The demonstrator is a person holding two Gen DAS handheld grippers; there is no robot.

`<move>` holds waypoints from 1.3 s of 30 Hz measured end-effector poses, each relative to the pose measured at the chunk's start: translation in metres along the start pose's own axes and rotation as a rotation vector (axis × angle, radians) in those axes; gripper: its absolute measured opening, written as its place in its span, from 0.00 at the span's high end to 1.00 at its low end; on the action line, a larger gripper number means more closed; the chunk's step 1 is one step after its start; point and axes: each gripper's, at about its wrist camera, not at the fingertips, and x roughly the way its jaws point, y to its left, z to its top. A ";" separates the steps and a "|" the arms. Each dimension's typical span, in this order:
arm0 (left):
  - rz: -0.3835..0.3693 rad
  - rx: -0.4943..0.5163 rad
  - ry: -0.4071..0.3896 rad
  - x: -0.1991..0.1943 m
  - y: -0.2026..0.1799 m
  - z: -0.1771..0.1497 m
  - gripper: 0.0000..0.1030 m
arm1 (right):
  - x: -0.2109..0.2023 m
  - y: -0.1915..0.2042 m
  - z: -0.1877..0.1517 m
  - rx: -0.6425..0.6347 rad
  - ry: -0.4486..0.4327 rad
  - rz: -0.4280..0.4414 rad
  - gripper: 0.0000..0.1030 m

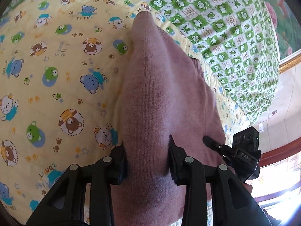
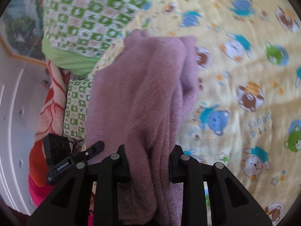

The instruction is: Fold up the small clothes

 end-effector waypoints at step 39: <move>0.163 0.043 0.117 -0.023 0.020 -0.069 0.35 | -0.054 0.017 -0.079 -0.173 -0.066 -0.286 0.93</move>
